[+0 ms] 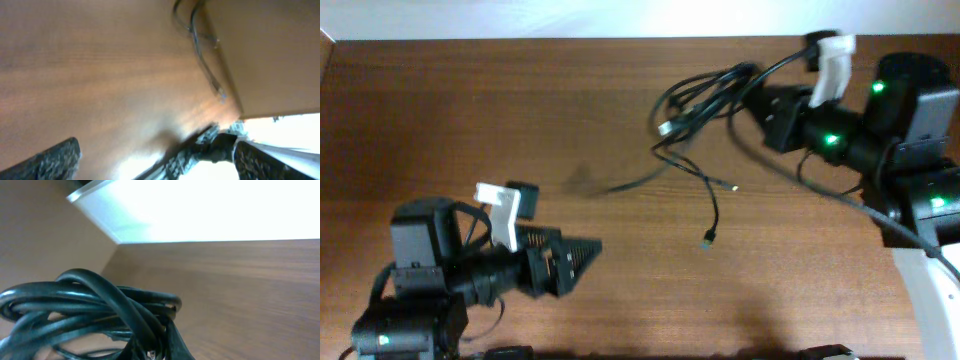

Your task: Untangle cables

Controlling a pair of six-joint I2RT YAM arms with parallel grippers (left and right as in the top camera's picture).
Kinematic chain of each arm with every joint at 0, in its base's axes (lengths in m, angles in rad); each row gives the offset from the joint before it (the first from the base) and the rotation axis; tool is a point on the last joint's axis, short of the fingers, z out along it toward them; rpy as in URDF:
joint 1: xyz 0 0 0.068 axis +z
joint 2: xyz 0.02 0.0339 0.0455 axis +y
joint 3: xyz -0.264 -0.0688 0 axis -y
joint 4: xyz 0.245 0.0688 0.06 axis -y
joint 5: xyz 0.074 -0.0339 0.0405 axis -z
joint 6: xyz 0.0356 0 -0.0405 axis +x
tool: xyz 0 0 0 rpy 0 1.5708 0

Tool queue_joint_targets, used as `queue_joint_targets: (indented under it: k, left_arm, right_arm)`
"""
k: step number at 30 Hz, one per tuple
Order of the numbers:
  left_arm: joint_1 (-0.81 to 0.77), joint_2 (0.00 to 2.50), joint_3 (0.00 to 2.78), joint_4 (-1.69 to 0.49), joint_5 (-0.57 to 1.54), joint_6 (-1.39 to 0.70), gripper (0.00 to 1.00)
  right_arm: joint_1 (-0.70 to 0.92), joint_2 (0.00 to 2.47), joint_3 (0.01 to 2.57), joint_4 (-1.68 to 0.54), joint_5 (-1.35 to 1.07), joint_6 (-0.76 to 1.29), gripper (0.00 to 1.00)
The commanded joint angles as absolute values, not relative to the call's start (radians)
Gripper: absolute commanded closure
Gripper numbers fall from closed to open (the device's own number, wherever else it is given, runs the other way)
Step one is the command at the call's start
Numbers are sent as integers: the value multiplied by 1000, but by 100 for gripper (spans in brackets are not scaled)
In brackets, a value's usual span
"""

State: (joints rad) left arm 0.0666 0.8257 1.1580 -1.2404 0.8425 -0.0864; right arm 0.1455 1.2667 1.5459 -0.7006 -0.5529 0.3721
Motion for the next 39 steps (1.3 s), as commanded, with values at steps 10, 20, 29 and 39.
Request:
queue_joint_targets:
  k: [10,20,29,39]
  left_arm:
    - [68,814,1166,-1206,839,-35,1]
    - [68,816,1166,-1081,907,-172,7]
    - [68,816,1166,-1049,928,-171,16]
    - [68,816,1166,-1029,917,-171,75]
  right_arm:
    - [146,1238,1550,-888,-813,263,96]
    - [479,1272,1550,-1145,-554,-11,96]
    - [539,1467,1550,-1051,-654,38,96]
    - [739,1472,1550,-862,-730,171,96]
